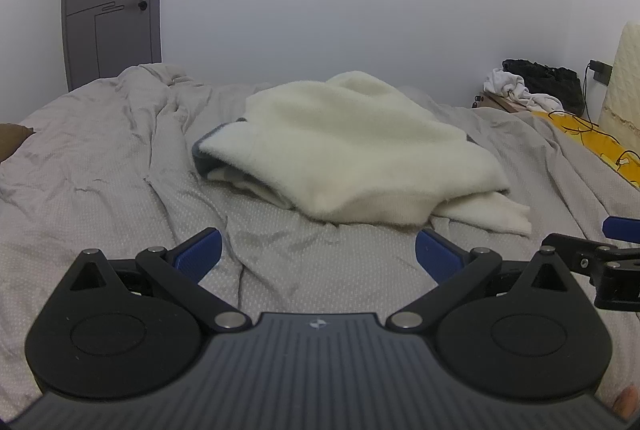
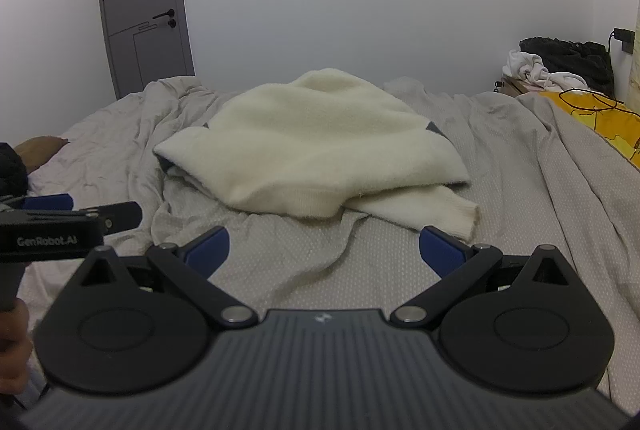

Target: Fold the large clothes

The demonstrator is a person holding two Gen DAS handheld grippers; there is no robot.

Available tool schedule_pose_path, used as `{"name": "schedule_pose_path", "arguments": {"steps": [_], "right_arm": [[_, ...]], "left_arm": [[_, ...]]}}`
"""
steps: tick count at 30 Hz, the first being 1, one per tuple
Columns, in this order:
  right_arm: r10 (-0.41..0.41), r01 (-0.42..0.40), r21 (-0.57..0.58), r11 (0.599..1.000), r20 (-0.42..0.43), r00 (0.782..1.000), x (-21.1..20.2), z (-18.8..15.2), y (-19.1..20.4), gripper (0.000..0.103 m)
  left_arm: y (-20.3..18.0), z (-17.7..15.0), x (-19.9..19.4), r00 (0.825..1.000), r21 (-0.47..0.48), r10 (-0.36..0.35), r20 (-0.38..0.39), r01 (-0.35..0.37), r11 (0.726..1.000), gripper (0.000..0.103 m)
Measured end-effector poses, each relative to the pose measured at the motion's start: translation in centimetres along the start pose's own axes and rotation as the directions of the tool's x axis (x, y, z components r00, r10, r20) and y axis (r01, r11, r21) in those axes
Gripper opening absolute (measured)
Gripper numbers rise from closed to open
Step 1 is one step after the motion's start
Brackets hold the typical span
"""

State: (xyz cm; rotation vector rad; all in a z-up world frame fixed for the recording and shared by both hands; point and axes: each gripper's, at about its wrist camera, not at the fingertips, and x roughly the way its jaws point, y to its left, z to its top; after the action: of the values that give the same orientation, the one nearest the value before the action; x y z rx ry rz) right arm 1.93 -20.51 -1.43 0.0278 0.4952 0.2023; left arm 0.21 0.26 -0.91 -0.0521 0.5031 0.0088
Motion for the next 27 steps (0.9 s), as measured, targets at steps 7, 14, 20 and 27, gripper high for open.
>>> {"name": "schedule_pose_path", "arguments": {"steps": [7,14,20,27], "right_arm": [[0.004,-0.004,0.007,1.000,-0.011,1.000,0.2,-0.1,-0.1,0.103],[-0.003,0.003,0.000,1.000,-0.012,1.000,0.3,-0.2,0.1,0.103],[-0.008,0.008,-0.005,1.000,0.011,1.000,-0.1,-0.2,0.3,0.103],[-0.032,0.032,0.005,0.999,0.016,0.999,-0.5,-0.2,0.4,0.103]], "left_arm": [[0.1,-0.2,0.3,1.000,0.005,-0.004,-0.004,0.004,1.000,0.103],[0.0,-0.4,0.3,1.000,0.005,0.004,0.008,-0.004,1.000,0.103],[-0.4,-0.4,-0.2,1.000,0.011,0.014,0.024,-0.014,1.000,0.103],[0.0,-0.3,-1.8,0.998,-0.016,0.014,0.056,-0.013,1.000,0.103]]}}
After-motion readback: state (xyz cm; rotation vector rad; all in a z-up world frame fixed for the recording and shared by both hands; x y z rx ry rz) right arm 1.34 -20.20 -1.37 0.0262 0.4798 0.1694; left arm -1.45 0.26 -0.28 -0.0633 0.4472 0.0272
